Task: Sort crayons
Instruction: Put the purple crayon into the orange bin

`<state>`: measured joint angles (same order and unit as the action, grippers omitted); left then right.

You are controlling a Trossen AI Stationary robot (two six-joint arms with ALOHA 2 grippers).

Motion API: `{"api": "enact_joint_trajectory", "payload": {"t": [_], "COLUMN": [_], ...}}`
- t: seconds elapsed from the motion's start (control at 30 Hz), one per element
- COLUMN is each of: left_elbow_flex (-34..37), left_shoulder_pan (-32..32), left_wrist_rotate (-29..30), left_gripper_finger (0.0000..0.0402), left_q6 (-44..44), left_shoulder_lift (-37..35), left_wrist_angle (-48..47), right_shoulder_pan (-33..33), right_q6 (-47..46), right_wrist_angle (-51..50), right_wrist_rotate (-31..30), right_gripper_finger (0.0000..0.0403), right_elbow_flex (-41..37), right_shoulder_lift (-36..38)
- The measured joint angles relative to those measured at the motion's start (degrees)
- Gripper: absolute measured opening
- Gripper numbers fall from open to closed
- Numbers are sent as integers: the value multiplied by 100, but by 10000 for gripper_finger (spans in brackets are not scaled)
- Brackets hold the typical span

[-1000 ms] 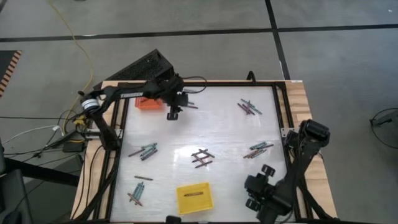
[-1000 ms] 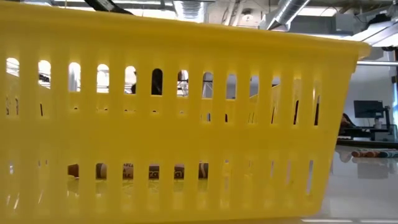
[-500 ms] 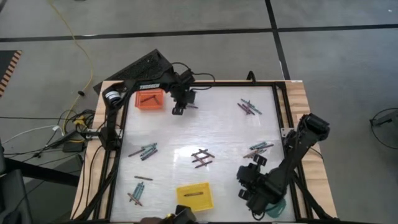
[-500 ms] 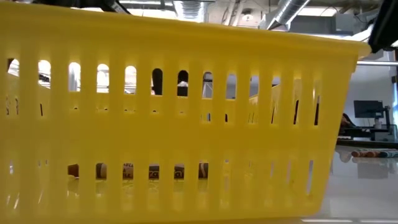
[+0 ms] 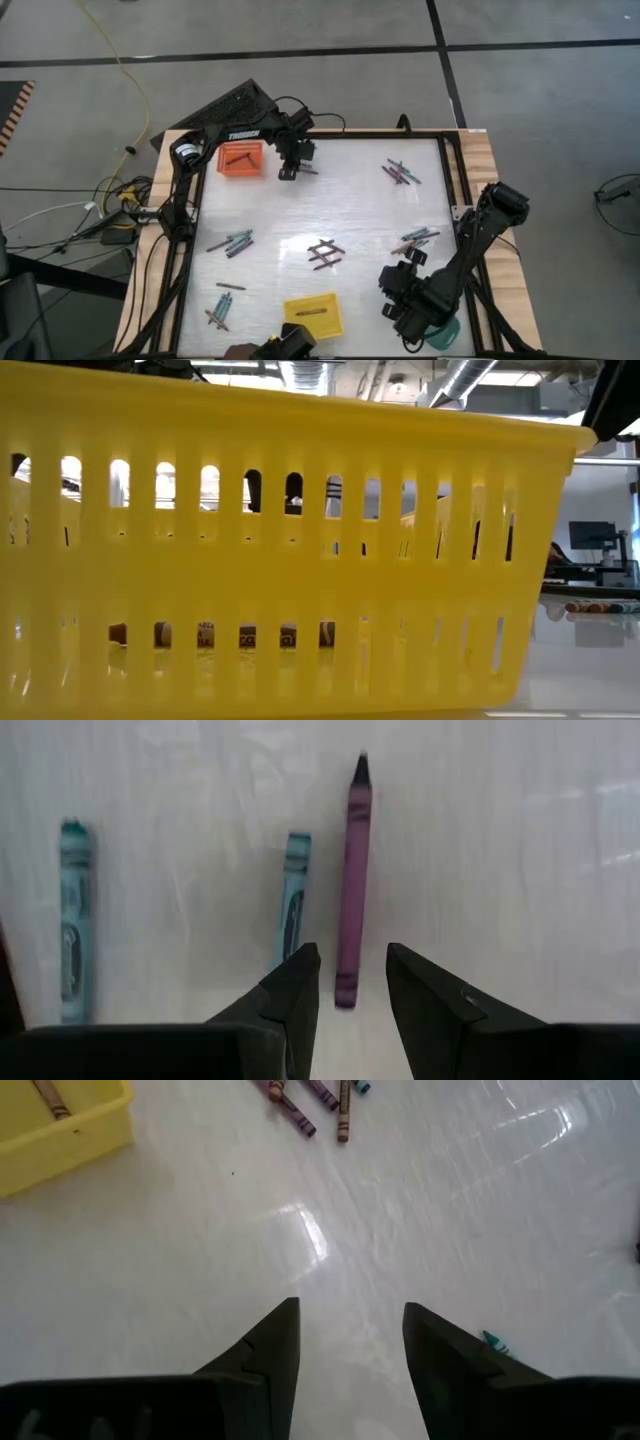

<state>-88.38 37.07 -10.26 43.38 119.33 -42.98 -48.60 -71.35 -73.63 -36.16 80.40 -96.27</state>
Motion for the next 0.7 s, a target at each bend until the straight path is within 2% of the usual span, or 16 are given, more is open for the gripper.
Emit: {"api": "enact_joint_trajectory", "payload": {"t": [0.5, 0.7], "left_elbow_flex": [13, -78], "left_shoulder_pan": [-32, -29], "left_wrist_rotate": [327, 354], "left_gripper_finger": [107, 75], "left_q6": [-99, -27], "left_shoulder_lift": [223, 250], "left_wrist_angle": [-330, -339], "right_shoulder_pan": [0, -1], "right_q6": [-7, -13], "right_wrist_angle": [205, 237], "right_wrist_rotate": [-26, -28], "right_gripper_finger": [170, 170], "right_elbow_flex": [-2, -2], "right_shoulder_lift": [0, 0]}}
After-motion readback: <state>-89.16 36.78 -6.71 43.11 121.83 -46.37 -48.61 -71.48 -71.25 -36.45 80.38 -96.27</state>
